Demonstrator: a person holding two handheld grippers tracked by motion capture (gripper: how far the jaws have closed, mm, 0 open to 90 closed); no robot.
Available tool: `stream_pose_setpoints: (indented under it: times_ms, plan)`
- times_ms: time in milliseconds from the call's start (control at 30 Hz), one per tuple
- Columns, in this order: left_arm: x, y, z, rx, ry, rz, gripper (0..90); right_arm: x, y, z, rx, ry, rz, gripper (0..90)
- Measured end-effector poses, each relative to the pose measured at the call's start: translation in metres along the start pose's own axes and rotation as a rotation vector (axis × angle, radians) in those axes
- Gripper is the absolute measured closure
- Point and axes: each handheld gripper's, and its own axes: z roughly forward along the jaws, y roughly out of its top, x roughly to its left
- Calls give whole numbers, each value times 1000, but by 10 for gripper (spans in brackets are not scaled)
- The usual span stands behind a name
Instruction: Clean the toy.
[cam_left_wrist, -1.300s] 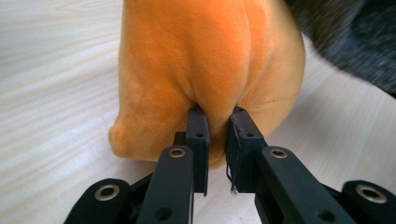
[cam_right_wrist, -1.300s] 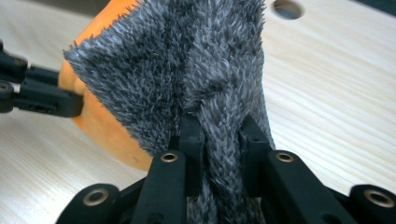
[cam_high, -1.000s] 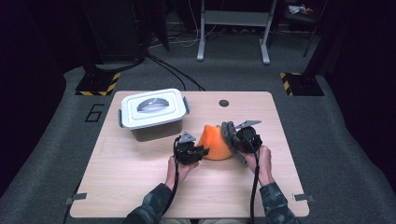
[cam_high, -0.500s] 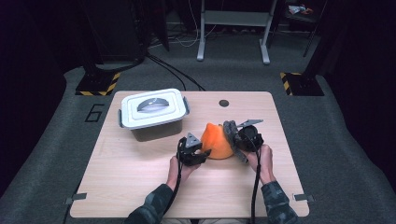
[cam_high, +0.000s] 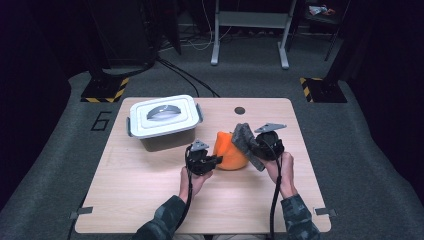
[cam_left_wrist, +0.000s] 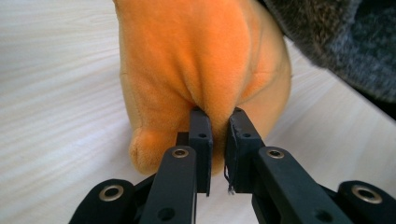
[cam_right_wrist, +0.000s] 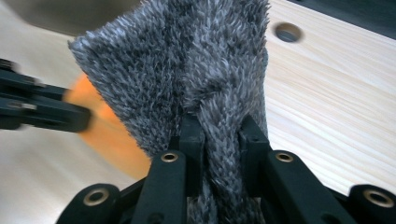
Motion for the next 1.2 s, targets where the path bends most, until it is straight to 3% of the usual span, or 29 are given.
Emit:
stream_pose_setpoints:
  times_ms: [133, 267, 400, 567, 633, 900, 967, 1200]
  plan:
    - [-4, -2, -1, 11, 6, -3, 819, 12, 4, 6, 11, 23, -42, 758]
    - [-5, -4, 2, 26, 51, 47, 812, 24, 3, 27, 50, 16, -79, 758]
    - [-4, -8, 4, 41, 91, 107, 809, 23, 2, 40, 62, 8, -79, 760]
    - [-4, -9, 6, 45, 105, 121, 811, 24, 2, 42, 67, 1, -74, 762]
    - [-3, -9, 6, 45, 107, 121, 811, 21, 1, 41, 67, -5, -83, 762]
    - [-1, -7, 8, 50, 100, 120, 810, -6, -21, 41, 85, -36, 15, 762]
    - [0, -7, 8, 46, 99, 118, 810, -9, -23, 41, 95, -32, 20, 763]
    - [3, -6, 8, 46, 93, 101, 811, -32, -41, 60, 155, -44, 91, 763]
